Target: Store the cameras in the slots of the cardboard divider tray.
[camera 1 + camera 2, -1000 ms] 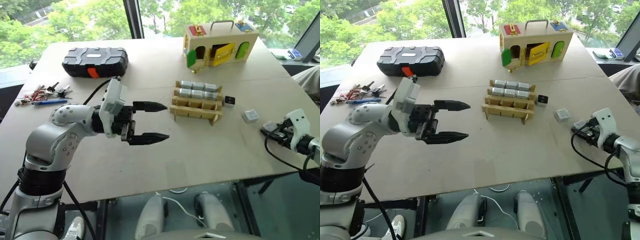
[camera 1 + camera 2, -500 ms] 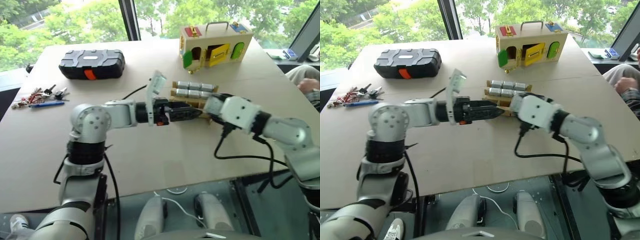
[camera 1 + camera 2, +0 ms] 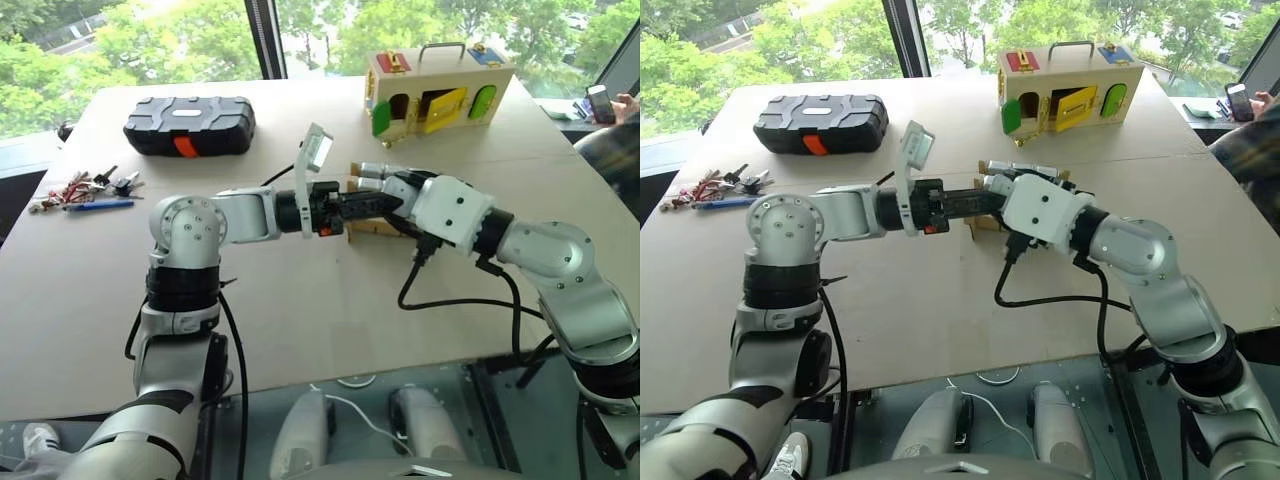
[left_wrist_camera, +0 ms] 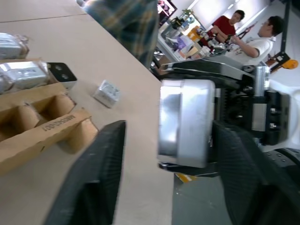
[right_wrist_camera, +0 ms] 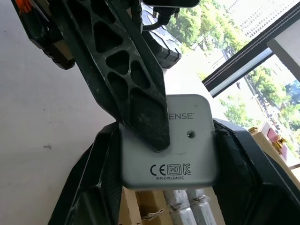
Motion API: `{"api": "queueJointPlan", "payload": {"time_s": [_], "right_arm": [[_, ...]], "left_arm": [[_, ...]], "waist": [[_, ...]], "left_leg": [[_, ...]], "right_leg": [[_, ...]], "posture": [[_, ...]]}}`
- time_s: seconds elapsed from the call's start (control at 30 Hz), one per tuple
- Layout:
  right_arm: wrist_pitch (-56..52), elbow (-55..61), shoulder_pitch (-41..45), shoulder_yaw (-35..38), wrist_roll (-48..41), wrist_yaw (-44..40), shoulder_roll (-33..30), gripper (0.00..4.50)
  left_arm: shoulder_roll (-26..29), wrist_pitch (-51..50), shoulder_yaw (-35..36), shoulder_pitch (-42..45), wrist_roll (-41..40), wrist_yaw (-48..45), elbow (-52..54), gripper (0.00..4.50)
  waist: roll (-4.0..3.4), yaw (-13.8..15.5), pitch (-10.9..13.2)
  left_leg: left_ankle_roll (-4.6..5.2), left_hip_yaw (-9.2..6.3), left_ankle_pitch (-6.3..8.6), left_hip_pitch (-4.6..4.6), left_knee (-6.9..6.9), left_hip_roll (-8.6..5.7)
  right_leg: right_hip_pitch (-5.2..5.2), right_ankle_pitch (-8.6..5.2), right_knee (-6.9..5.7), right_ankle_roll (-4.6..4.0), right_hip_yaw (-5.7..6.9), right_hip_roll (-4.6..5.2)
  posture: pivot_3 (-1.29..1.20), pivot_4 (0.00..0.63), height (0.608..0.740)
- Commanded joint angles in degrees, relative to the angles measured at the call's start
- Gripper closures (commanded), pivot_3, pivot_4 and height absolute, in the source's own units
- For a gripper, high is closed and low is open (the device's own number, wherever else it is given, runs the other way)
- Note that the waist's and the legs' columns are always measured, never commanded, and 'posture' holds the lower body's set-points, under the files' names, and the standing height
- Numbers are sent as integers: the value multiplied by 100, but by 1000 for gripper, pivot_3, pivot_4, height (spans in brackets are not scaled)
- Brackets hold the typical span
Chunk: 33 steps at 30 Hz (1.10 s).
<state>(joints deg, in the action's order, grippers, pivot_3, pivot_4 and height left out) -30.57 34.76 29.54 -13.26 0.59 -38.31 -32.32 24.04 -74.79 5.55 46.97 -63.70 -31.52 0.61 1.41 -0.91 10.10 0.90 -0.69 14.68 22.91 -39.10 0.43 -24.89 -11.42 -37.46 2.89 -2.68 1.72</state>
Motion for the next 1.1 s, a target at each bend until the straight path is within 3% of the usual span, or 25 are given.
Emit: {"api": "queueJointPlan", "payload": {"time_s": [0.03, 0.07, 0.1, 0.17, 0.23, 0.27, 0.33, 0.43, 0.63, 0.8, 1.1], "right_arm": [[-4, 254, 157, 67, -237, -69, 123, 2515], [-53, 267, 134, 101, -337, -95, 164, 2515], [-112, 280, 108, 154, -420, -79, 214, 1715], [-194, 308, 27, 249, -528, -72, 236, 1187], [-369, 387, -247, 457, -654, -57, 163, 190], [-472, 455, -489, 681, -814, -95, 95, 39], [-662, 542, -1048, 1498, -1610, -349, 112, 39], [-636, 595, -1763, 2547, -2067, -497, -110, 39], [-660, 767, -2471, 4375, -3353, -955, -676, 39], [-666, 913, -2667, 4700, -3846, -908, -990, 39], [-449, 1198, -3024, 4554, -4012, -464, -951, 39]], "left_arm": [[-61, -28, 157, 102, -38, 96, 113, 3573], [-81, -43, 178, 116, -51, 115, 98, 3573], [-97, -57, 201, 143, -62, 132, 65, 3574], [-93, -3, 208, 222, 12, 86, -27, 3616], [-34, 299, 77, 315, 336, -82, -135, 3688], [43, 625, -100, 358, 660, -268, -207, 3688], [174, 1754, -582, 427, 1541, -883, -507, 3688], [496, 3497, -1621, 670, 2881, -2367, -1219, 3688], [-14, 5925, -2184, 2071, 4427, -3832, -4302, 3688], [-431, 7391, -2278, 2837, 5347, -4261, -6178, 3688], [-674, 8256, -2342, 3392, 6508, -4378, -7321, 3688]], "waist": [[0, -6, 0], [0, -5, 0], [0, -5, 0], [0, -4, 0], [0, 10, 0], [0, 21, 0], [1, 63, -1], [1, 60, 0], [2, 79, 2], [4, 4, 3], [7, 32, 5]], "left_leg": [[0, -1, 0, 0, 0, 0], [0, -1, 0, -1, 0, 0], [0, -1, 0, -1, 0, 0], [0, -2, 0, -1, 0, 0], [0, -3, 0, 0, 0, 0], [0, -6, 0, 1, 0, -1], [0, -12, 0, 3, 1, -6], [1, -12, 0, 7, 10, -7], [18, -4, 11, 15, 16, -8], [44, 7, 26, 16, 24, -6], [53, 0, 31, 95, -8, -12]], "right_leg": [[0, 0, 0, 0, 0, 0], [0, 0, 0, 0, 0, 0], [0, 0, 0, 0, 1, 0], [1, 0, 0, 0, 1, 0], [1, 0, 0, 1, 2, -1], [1, -1, 2, 1, 5, -1], [7, -1, 9, 0, 9, 4], [18, -10, 46, -24, 15, 6], [17, -17, 68, -12, 14, 4], [16, -8, 77, 2, 3, 4], [-42, 4, 72, 19, 5, 9]], "posture": [[0, 150, 740], [0, 150, 740], [0, 150, 740], [0, 150, 740], [0, 150, 740], [0, 150, 740], [0, 150, 740], [0, 150, 740], [0, 150, 740], [0, 150, 740], [0, 150, 740]]}}
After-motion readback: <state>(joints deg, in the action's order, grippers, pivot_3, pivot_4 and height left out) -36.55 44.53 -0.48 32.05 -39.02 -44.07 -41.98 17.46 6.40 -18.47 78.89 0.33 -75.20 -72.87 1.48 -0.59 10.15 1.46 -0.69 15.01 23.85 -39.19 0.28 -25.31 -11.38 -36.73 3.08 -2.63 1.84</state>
